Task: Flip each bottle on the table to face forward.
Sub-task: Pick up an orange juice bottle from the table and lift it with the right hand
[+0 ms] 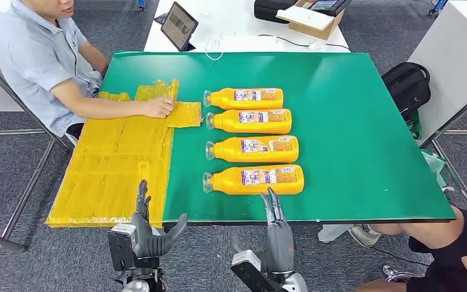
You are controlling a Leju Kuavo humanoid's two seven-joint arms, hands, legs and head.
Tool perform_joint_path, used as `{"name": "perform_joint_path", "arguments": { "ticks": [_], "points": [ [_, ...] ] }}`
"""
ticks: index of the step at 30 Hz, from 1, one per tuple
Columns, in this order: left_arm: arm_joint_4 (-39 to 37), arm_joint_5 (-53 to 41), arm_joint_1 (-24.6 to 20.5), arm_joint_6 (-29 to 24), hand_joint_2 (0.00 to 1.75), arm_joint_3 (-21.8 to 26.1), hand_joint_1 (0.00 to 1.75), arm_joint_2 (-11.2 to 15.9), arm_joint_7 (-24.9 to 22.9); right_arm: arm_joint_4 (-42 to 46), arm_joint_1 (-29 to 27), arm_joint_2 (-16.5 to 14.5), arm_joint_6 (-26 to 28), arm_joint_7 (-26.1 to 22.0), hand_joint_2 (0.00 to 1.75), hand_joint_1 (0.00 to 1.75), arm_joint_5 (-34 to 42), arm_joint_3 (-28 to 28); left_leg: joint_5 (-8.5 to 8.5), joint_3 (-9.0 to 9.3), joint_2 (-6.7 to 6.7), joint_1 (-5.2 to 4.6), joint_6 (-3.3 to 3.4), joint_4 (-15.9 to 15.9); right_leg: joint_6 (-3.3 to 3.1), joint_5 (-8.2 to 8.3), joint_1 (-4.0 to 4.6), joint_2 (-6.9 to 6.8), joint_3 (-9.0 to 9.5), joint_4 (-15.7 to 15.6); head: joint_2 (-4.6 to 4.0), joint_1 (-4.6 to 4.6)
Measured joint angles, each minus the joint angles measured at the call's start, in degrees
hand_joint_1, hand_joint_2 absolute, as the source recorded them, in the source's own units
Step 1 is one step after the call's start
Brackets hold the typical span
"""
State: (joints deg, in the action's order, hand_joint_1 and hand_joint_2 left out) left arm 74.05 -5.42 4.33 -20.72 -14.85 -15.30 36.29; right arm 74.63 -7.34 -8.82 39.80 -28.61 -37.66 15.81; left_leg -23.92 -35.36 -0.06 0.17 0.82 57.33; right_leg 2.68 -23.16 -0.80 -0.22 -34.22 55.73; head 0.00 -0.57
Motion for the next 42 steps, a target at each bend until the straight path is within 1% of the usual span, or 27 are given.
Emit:
{"name": "perform_joint_path", "arguments": {
  "ticks": [3,6,8,9,14,17,20,23,35,42],
  "points": [
    [0.5,-0.3,0.1,0.3,1.75,0.1,0.0,0.0,-0.2,0.4,0.1,0.4,0.0,2.3,1.75,0.0,-3.1,-0.2,0.0,0.0,0.0,0.0,0.0,0.0,0.0,0.0,0.0,0.0,0.0,0.0,0.0,0.0],
    [0.9,-0.6,0.1,0.8,1.75,0.3,0.0,0.0,-0.2,0.4,1.1,1.9,-1.1,8.8,1.75,0.0,-12.4,-0.3,0.0,0.0,0.0,0.0,0.0,0.0,0.01,0.01,0.0,0.0,0.02,0.0,0.0,-0.01],
    [1.1,-0.8,0.1,1.4,1.75,0.5,0.0,0.0,-0.2,0.0,3.0,3.8,-2.9,13.1,1.75,0.0,-19.2,-0.6,0.01,0.0,0.0,-0.01,0.02,0.0,0.03,0.03,-0.01,0.0,0.03,0.0,0.0,-0.01],
    [1.2,-0.9,0.1,1.7,1.75,0.6,0.0,0.0,-0.2,-0.3,4.2,4.8,-3.8,14.4,1.75,0.0,-21.6,-0.7,0.02,0.0,0.0,-0.02,0.03,0.0,0.04,0.04,-0.01,0.0,0.03,0.0,0.0,-0.01],
    [1.5,-1.6,-0.2,3.2,1.75,1.0,0.0,-0.1,-0.4,-2.0,11.1,8.3,-10.0,18.2,1.75,0.0,-27.5,-0.9,0.09,0.02,0.0,-0.05,0.1,0.0,0.08,0.09,-0.04,0.0,0.05,0.0,0.0,-0.01],
    [1.6,-1.8,-0.6,3.6,1.75,1.1,0.0,-0.1,-0.5,-4.2,15.2,9.8,-12.9,19.5,1.75,0.0,-28.8,-0.6,0.12,0.03,0.0,-0.05,0.1,0.0,0.08,0.1,-0.03,0.0,0.05,0.0,0.0,-0.01],
    [1.7,-1.8,-1.0,3.8,1.75,1.4,0.0,-0.1,-0.5,-6.7,18.5,10.8,-14.1,20.0,1.75,0.0,-29.5,0.0,0.12,0.03,0.0,-0.04,0.1,0.0,0.08,0.11,-0.03,-0.01,0.05,0.0,0.0,-0.01],
    [2.0,-1.8,-1.2,4.0,1.75,1.8,0.0,-0.1,-0.6,-8.8,20.5,11.6,-15.0,20.6,1.75,0.0,-30.0,0.8,0.12,0.03,-0.01,-0.04,0.1,0.0,0.08,0.11,-0.03,-0.01,0.05,0.0,0.0,-0.01],
    [2.5,-1.7,-1.6,4.0,1.75,3.0,0.0,-0.1,-0.7,-12.1,22.3,12.8,-15.8,21.0,1.75,0.0,-30.5,2.2,0.1,0.01,-0.04,-0.05,0.11,0.0,0.09,0.1,-0.03,-0.02,0.05,0.0,0.0,-0.02],
    [2.5,-1.8,-2.0,4.5,1.75,3.6,0.0,-0.5,-0.7,-16.1,24.9,13.0,-19.8,23.2,1.75,0.0,-31.1,3.5,0.11,0.01,-0.04,-0.05,0.11,0.0,0.09,0.1,-0.03,-0.02,0.05,0.0,0.0,-0.01]
  ]
}}
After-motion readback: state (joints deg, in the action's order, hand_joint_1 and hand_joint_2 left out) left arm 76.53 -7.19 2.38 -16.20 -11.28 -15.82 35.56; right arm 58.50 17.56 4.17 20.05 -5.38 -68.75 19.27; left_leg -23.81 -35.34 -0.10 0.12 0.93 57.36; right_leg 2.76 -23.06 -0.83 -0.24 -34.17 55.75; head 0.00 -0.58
